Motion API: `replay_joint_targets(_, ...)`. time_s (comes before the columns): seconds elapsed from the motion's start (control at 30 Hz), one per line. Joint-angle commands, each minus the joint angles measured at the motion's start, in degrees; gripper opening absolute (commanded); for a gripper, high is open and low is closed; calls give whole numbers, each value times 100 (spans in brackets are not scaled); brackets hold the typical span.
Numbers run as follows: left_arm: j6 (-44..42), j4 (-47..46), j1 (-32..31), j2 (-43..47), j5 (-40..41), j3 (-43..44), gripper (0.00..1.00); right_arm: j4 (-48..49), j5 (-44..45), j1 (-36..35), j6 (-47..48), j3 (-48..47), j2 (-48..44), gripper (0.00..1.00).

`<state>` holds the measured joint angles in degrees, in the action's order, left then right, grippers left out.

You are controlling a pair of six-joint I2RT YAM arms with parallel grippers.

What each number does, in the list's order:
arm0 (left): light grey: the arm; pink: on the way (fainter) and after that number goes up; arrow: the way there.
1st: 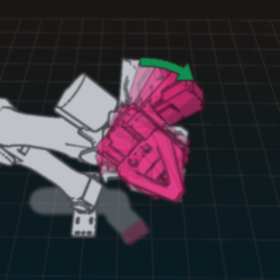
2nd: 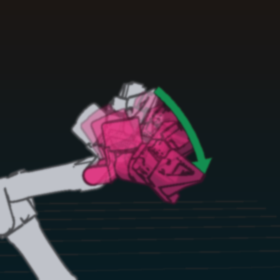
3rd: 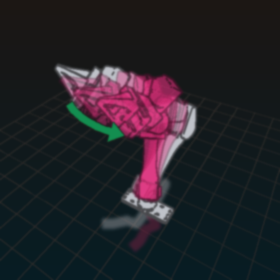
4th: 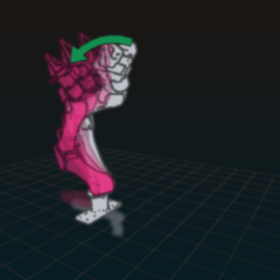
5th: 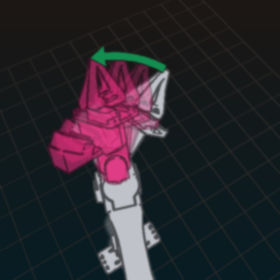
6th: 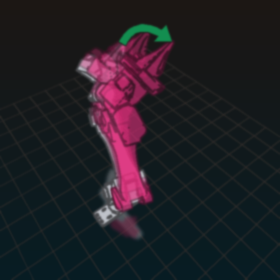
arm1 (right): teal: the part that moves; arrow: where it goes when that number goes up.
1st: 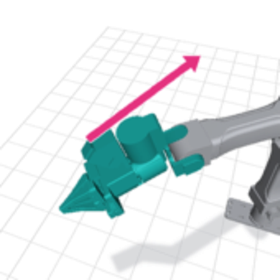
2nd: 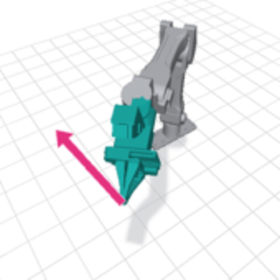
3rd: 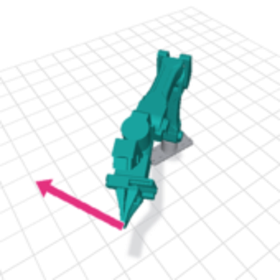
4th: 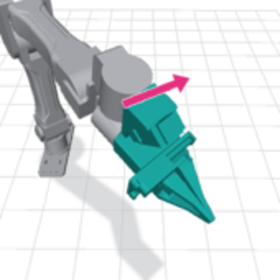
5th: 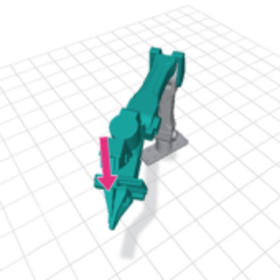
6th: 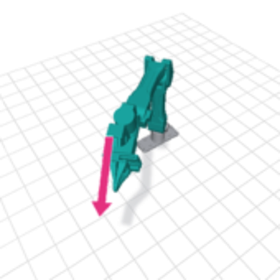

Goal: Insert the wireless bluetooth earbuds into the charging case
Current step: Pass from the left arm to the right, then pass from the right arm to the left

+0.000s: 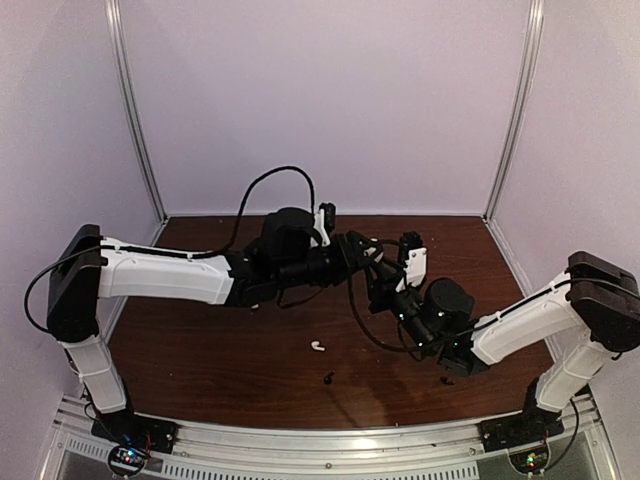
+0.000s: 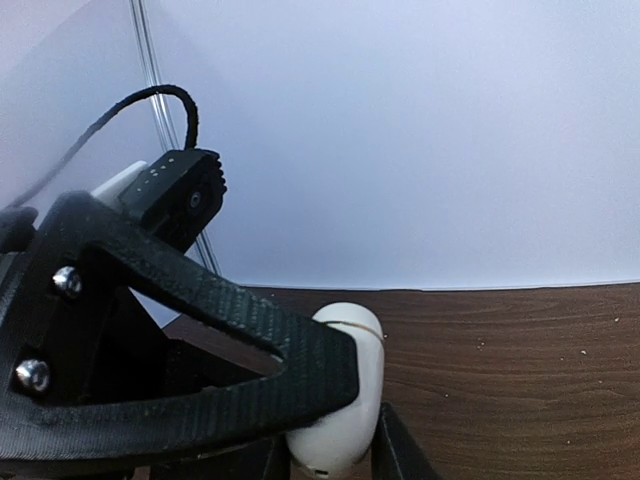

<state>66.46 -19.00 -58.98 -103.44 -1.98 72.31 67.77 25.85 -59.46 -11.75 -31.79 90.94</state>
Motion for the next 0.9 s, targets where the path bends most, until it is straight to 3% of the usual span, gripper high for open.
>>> replay_joint_targets(0.0, -65, -298, -52, -49, -13, -112, 69, 168, 326, 60, 58, 38, -153, 25)
replay_joint_targets(0.33, -688, -474, -25, 308, -1, -308, 86, 953, -163, 64, 67, 564, -402, 23)
replay_joint_targets(0.53, -2453, -580, 236, 1349, -447, -855, 90, 862, -842, 124, 73, 978, -1126, 20)
replay_joint_targets(0.7, -4074, -315, 464, 1923, -1433, -1137, 89, 210, -1801, 238, -2, 1171, -2068, 20)
replay_joint_targets(0.87, -5206, -282, 467, 2248, -2316, -1410, 80, -700, -3119, 302, -44, 1049, -2788, 19)
